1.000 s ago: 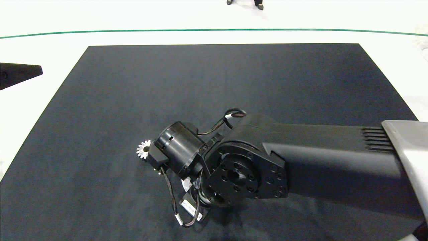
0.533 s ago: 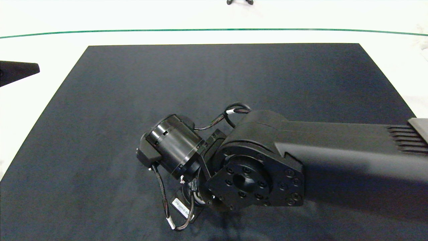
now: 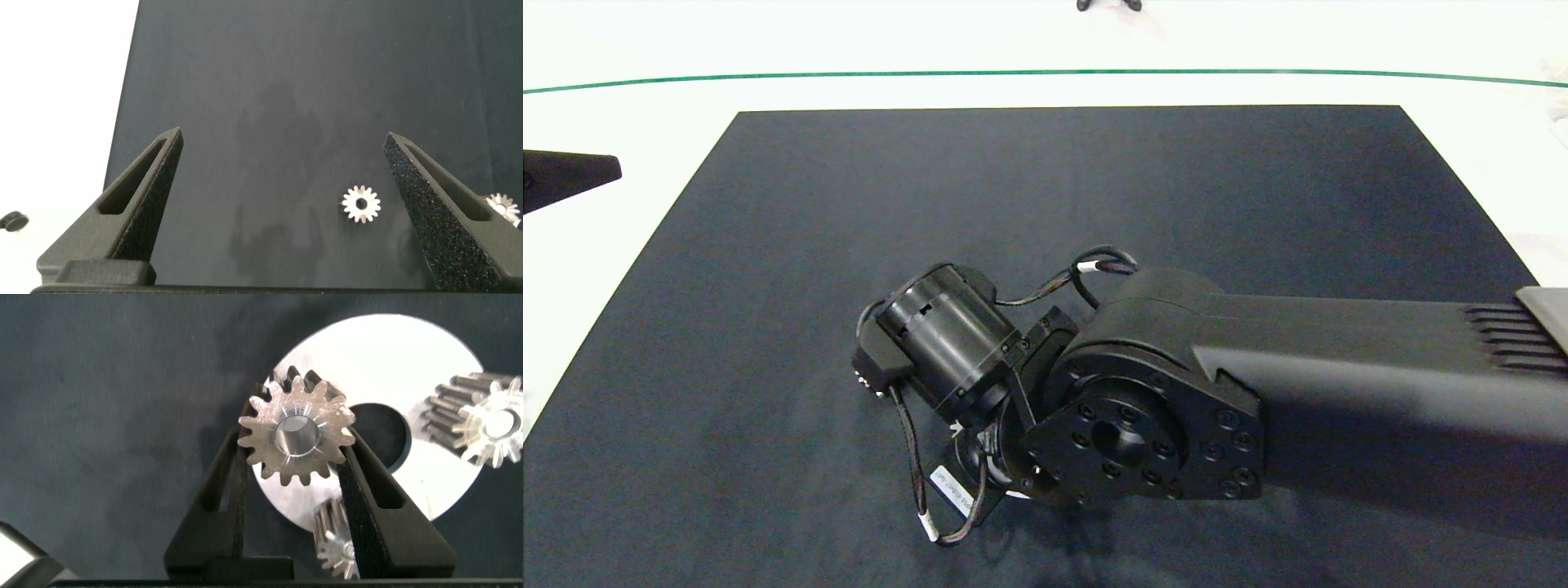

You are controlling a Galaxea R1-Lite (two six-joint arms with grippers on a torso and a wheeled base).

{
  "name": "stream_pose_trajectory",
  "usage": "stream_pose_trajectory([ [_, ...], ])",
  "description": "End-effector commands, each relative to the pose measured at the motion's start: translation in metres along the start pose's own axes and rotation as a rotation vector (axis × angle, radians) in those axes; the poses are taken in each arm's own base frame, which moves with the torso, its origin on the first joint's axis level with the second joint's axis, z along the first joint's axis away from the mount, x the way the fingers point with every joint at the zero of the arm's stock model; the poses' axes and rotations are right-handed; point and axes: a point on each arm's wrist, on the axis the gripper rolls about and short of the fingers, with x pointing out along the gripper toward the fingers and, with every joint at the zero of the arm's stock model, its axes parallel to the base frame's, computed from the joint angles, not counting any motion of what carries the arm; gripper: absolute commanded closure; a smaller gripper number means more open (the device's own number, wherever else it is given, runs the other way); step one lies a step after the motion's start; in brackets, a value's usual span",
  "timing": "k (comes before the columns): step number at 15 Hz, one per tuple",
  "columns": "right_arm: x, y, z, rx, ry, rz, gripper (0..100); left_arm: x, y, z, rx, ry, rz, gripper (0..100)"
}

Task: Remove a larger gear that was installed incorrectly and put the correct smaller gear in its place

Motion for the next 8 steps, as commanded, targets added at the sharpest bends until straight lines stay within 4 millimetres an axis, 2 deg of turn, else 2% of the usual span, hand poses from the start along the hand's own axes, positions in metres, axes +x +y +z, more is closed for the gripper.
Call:
stream_pose_trajectory([
  [1,0.0016,-0.0036,-0.0001,0.006,0.003,-0.008,75,0.0000,0.0002,-0.0003,0.000,0.002,0.004,0],
  [8,0.0060,-0.0054,-0.0007,0.010,0.010,-0.016,75,-0.0012,0.0006,0.0004,-0.002,-0.004,0.003,0],
])
